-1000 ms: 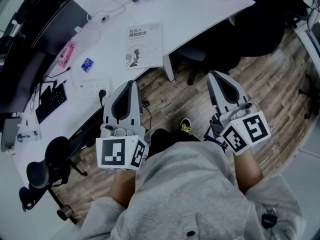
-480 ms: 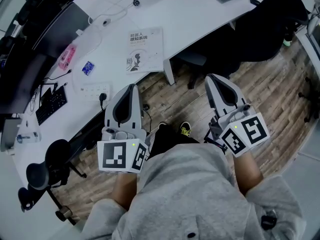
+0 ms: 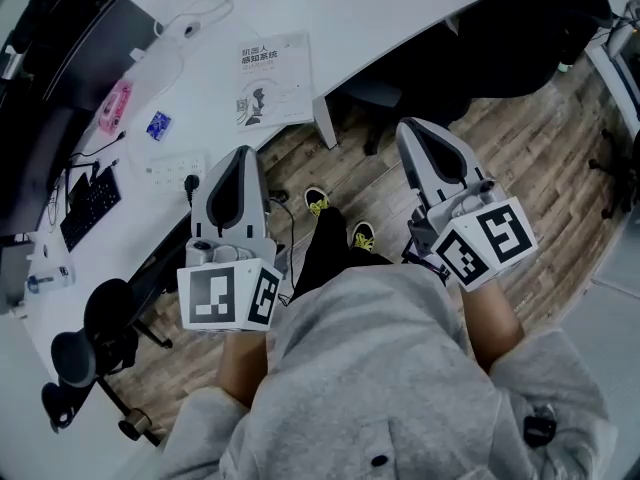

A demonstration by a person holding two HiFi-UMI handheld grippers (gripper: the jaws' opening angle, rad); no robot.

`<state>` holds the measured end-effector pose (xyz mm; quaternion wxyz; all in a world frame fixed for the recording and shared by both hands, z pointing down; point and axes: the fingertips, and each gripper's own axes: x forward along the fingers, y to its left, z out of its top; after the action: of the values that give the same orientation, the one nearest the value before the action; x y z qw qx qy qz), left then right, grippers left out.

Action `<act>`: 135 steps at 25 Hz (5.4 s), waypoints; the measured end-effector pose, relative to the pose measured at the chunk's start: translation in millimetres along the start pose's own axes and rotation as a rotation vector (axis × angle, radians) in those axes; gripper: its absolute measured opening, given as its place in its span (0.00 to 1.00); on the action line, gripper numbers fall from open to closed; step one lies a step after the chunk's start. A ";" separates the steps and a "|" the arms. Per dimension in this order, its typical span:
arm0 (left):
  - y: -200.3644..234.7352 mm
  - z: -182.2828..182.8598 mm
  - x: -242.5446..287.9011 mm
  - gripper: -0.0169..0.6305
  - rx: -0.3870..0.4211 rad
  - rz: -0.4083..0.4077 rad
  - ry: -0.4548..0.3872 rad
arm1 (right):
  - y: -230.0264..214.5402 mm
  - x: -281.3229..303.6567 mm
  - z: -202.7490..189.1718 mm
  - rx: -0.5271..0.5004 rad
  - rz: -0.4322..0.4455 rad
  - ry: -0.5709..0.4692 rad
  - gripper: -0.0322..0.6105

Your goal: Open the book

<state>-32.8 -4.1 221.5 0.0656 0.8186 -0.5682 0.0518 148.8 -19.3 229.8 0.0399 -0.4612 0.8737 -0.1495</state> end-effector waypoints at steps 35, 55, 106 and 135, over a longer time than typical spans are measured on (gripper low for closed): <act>100.6 -30.0 84.9 0.04 0.014 0.045 0.094 | -20.0 120.9 -29.4 0.027 -0.005 0.125 0.09; 148.9 -87.3 95.2 0.20 -0.037 0.121 0.233 | -5.3 152.2 -86.6 0.217 0.098 0.233 0.20; 197.3 -235.0 150.9 0.20 -0.215 0.113 0.510 | -38.3 190.4 -213.7 0.423 -0.001 0.443 0.21; 196.1 -264.0 160.6 0.19 -0.254 0.104 0.604 | -30.5 199.6 -266.9 0.497 -0.046 0.539 0.25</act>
<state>-163.3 -176.3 516.8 0.3297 0.7214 -0.5662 0.2242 3.6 -138.7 506.6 -0.0844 -0.4009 0.7792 -0.4743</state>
